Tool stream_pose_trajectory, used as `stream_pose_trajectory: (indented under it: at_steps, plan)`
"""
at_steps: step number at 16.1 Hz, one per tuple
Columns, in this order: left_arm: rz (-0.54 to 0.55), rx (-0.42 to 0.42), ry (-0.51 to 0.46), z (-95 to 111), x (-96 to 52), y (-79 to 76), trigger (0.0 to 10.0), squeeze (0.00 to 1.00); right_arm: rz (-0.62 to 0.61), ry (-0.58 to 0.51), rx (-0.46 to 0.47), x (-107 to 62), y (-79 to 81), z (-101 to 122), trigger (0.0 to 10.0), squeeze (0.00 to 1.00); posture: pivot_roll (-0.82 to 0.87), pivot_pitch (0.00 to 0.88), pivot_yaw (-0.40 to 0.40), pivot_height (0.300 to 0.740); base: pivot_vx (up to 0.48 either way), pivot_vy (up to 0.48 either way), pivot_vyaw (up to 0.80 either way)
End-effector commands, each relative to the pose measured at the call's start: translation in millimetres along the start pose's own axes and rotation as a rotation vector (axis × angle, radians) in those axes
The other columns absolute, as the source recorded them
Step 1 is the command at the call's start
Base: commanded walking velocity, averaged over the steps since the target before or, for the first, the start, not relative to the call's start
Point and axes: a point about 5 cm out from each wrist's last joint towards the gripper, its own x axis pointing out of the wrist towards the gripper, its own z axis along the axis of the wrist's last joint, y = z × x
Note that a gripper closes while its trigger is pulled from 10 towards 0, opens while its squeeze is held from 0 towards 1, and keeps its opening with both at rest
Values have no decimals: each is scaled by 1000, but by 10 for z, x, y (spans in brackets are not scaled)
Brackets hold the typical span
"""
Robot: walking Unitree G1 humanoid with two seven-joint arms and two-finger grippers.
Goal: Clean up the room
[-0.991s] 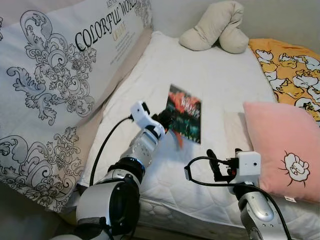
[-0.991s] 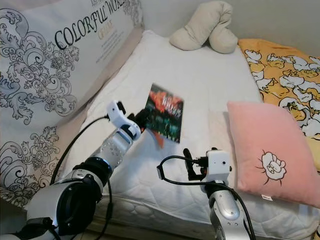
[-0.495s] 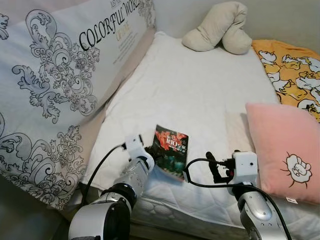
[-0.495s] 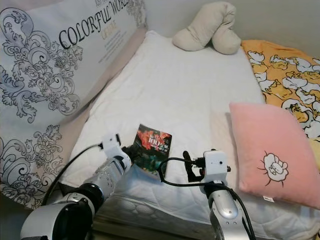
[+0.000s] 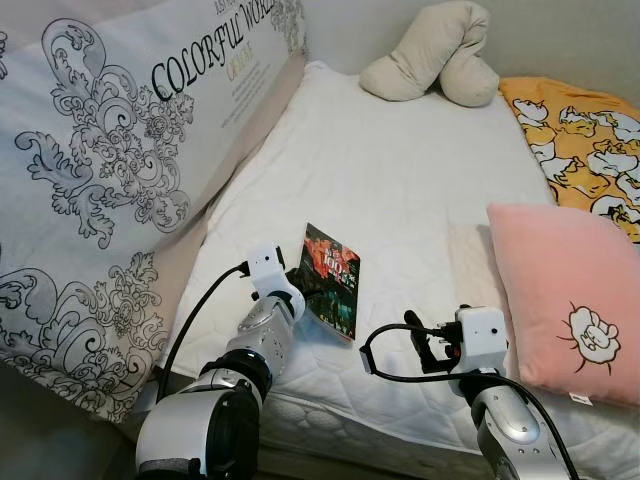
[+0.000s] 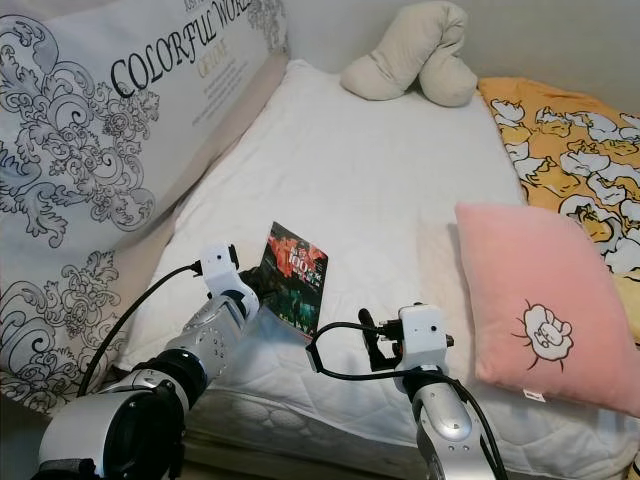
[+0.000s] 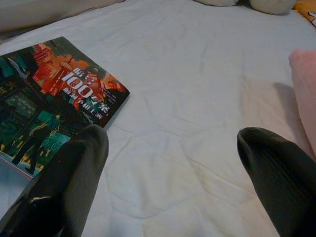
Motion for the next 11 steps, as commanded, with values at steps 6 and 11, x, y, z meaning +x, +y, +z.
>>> stream_pose_trajectory:
  at_steps: [6,11]
  plan:
    - [-64,28,15,11,29,-233,10000,1000,12,34,-12,-35,6,-52,10000,0,-58,39,-19,740,0,0,0]
    - [-75,31,36,-48,26,-328,10000,1000,15,44,-13,-58,8,-72,10000,0,-68,43,-21,740,0,0,0]
